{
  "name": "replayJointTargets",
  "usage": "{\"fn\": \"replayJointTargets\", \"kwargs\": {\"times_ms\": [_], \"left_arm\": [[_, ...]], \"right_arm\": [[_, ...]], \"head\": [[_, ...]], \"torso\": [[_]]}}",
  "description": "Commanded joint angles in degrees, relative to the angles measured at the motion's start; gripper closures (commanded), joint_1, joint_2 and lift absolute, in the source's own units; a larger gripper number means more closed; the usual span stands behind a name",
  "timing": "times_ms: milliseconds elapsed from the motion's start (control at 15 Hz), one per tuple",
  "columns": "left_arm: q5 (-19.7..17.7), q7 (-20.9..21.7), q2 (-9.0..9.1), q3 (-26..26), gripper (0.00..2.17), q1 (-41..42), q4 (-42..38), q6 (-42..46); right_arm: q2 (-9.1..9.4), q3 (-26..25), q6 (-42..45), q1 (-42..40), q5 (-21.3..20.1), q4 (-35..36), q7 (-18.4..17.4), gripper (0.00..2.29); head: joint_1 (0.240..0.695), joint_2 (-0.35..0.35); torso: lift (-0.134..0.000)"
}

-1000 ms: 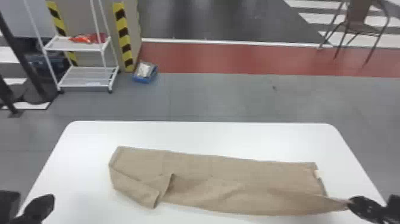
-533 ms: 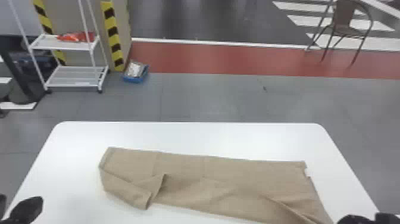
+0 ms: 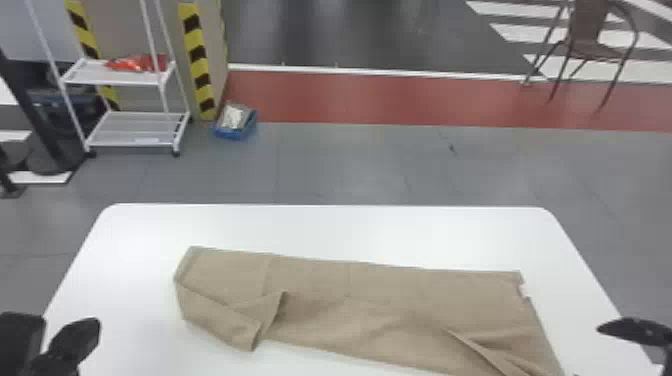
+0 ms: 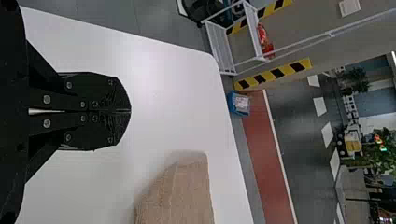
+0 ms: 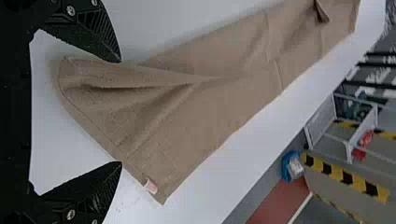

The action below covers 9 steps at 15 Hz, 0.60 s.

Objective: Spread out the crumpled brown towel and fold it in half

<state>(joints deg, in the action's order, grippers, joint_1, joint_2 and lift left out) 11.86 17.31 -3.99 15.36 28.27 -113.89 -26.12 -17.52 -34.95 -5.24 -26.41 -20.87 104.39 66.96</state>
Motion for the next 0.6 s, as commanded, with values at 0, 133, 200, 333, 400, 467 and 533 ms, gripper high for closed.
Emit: {"fn": "replayJointTargets", "kwargs": {"times_ms": [0,133,200,333,400,467,533], "left_arm": [[0.62,-0.17,0.04,-3.06,1.48,-1.11,0.25,0.84],[2.90,-0.52,0.04,-7.36,1.20,-2.96,1.74,-1.09],[3.52,-0.44,-0.05,-8.59,0.82,-2.96,2.18,-0.74],[6.16,0.44,-0.32,-11.93,0.33,-2.43,1.65,-0.91],[7.83,0.36,-0.23,-13.78,0.33,-1.82,1.04,-0.91],[9.14,0.18,-0.23,-15.54,0.33,-1.55,0.07,-0.91],[9.85,-0.44,-0.32,-17.47,0.33,-1.03,-0.98,-1.27]], "right_arm": [[0.82,2.87,-9.14,3.29,2.15,-0.15,-5.97,0.09],[1.87,4.37,-10.54,5.58,0.84,-1.21,-10.10,0.09],[1.87,5.60,-12.65,6.63,0.04,-1.73,-10.71,0.09],[1.87,5.68,-13.18,7.42,-0.75,-2.35,-11.15,0.09],[1.79,4.98,-14.23,7.69,-0.83,-2.70,-11.50,0.09],[1.43,4.63,-15.11,7.86,-0.83,-3.23,-12.29,0.09],[1.17,4.01,-15.46,8.04,-0.83,-3.93,-12.73,0.09]], "head": [[0.695,-0.117],[0.695,-0.166],[0.695,-0.183],[0.695,-0.208],[0.695,-0.237],[0.695,-0.254],[0.695,-0.274]], "torso": [[0.000],[0.000],[0.000],[0.000],[0.000],[0.000],[0.000]]}}
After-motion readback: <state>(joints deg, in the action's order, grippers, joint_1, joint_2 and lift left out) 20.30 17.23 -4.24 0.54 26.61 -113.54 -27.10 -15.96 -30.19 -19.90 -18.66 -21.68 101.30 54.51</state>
